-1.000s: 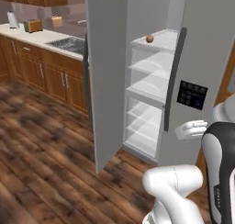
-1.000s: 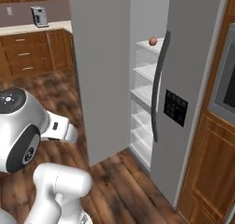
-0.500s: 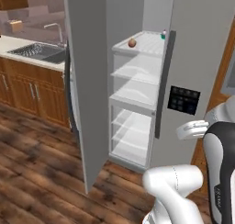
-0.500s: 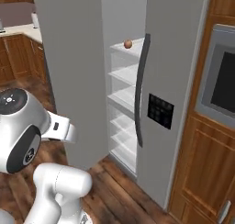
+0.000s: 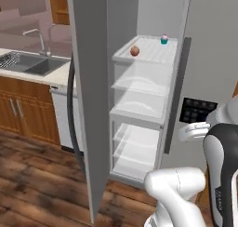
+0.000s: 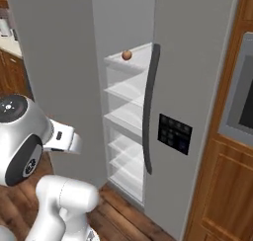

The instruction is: Pick up the peach and banana from the fridge and place one fruit on each plate on the dining counter.

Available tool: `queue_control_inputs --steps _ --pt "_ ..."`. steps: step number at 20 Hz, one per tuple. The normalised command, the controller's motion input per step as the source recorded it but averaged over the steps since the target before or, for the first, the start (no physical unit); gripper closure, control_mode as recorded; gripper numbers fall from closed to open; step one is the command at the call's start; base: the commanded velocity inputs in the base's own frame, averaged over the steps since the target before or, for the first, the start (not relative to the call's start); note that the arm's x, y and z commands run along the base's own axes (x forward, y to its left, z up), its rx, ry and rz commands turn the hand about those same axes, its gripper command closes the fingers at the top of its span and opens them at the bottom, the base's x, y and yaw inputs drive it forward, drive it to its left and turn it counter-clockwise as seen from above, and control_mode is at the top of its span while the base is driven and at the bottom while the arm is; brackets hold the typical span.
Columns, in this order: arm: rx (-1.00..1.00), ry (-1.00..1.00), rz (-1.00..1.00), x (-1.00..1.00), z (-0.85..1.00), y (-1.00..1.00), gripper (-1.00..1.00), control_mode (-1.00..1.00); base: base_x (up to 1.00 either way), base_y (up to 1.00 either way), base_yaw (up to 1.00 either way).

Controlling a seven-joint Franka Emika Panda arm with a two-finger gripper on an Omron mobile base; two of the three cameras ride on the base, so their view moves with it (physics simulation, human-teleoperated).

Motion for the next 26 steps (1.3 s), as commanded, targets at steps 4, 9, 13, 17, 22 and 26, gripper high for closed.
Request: queue_control_inputs --steps 4,9,13,17,22,26 --pt "0.00 0.00 0.00 0.00 0.00 0.00 -1.00 1.00 0.55 0.07 -0.32" --pt "0.00 0.00 0.00 0.00 0.00 0.00 -1.00 1.00 0.59 0.26 -0.33" --pt "0.00 0.00 0.00 0.00 0.00 0.00 -1.00 1.00 0.60 0.36 -0.33" --pt "0.00 0.00 0.00 0.00 0.00 0.00 -1.00 1.00 0.53 0.34 -0.29" --pt "0.00 0.00 0.00 0.00 0.00 0.00 -1.00 1.00 0.50 0.35 -0.29" --pt "0.00 0.00 0.00 0.00 0.00 0.00 -1.00 1.00 0.46 0.32 -0.21"
